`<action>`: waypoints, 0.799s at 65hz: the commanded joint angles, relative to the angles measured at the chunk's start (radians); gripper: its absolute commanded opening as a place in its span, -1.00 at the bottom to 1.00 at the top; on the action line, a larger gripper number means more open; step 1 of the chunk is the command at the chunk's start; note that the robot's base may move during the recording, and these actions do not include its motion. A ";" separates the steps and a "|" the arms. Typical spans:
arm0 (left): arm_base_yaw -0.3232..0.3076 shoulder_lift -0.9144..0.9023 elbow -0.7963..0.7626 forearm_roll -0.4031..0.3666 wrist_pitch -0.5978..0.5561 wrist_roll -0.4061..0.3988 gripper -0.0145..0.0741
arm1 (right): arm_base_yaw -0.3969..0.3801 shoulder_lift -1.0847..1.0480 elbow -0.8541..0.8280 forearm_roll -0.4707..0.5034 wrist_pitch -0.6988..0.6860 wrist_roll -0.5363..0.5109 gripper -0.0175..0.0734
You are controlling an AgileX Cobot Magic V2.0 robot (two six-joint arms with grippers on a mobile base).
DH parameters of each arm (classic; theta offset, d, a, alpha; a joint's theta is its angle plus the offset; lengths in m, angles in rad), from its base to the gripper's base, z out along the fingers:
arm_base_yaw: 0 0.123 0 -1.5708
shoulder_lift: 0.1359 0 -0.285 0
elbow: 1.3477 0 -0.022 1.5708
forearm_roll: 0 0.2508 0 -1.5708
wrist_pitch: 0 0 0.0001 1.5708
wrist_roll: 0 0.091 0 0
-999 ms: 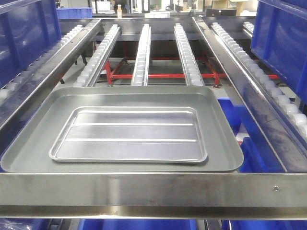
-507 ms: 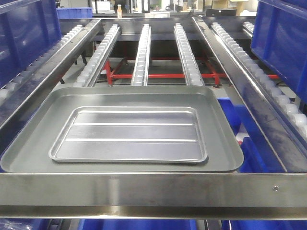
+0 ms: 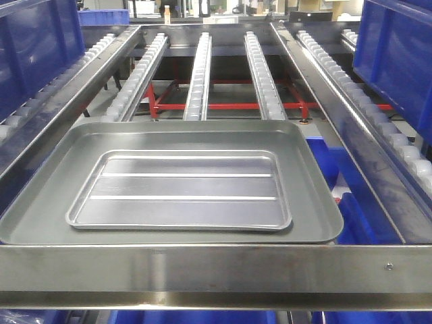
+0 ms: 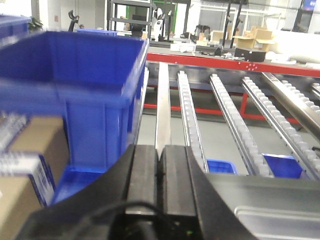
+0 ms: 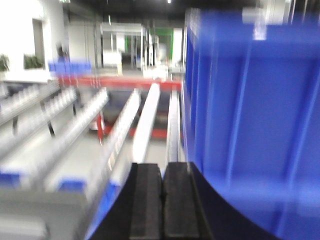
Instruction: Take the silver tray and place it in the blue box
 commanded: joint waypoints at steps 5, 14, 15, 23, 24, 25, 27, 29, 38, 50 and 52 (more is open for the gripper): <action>-0.035 0.176 -0.201 0.006 0.059 0.006 -0.76 | 0.070 0.161 -0.181 0.001 -0.025 0.013 -0.10; -0.132 0.329 -0.277 0.006 0.070 0.006 -0.28 | 0.191 0.321 -0.326 0.001 0.042 0.013 0.30; -0.150 0.349 -0.283 0.006 0.068 0.008 -0.22 | 0.211 0.343 -0.345 0.001 0.053 0.013 0.32; -0.279 0.479 -0.320 0.006 0.065 0.021 -0.03 | 0.355 0.494 -0.450 0.001 0.123 0.013 0.35; -0.295 0.493 -0.328 0.006 0.065 0.021 -0.02 | 0.372 0.511 -0.463 0.001 0.134 0.013 0.35; -0.319 0.514 -0.332 0.002 0.065 0.021 -0.02 | 0.398 0.536 -0.471 0.001 0.141 0.013 0.35; -0.361 0.549 -0.346 -0.010 0.065 0.021 -0.02 | 0.432 0.579 -0.490 0.001 0.160 0.013 0.35; -0.395 0.576 -0.360 -0.020 0.065 0.021 -0.02 | 0.476 0.623 -0.508 0.001 0.180 0.013 0.35; -0.599 0.731 -0.419 -0.035 0.063 0.021 -0.02 | 0.657 0.817 -0.568 0.001 0.211 0.013 0.35; -0.691 0.934 -0.505 -0.073 0.136 0.021 -0.02 | 0.710 1.074 -0.687 0.006 0.334 0.041 0.35; -0.678 0.965 -0.528 -0.077 0.176 0.010 -0.01 | 0.703 1.111 -0.713 0.006 0.379 0.056 0.35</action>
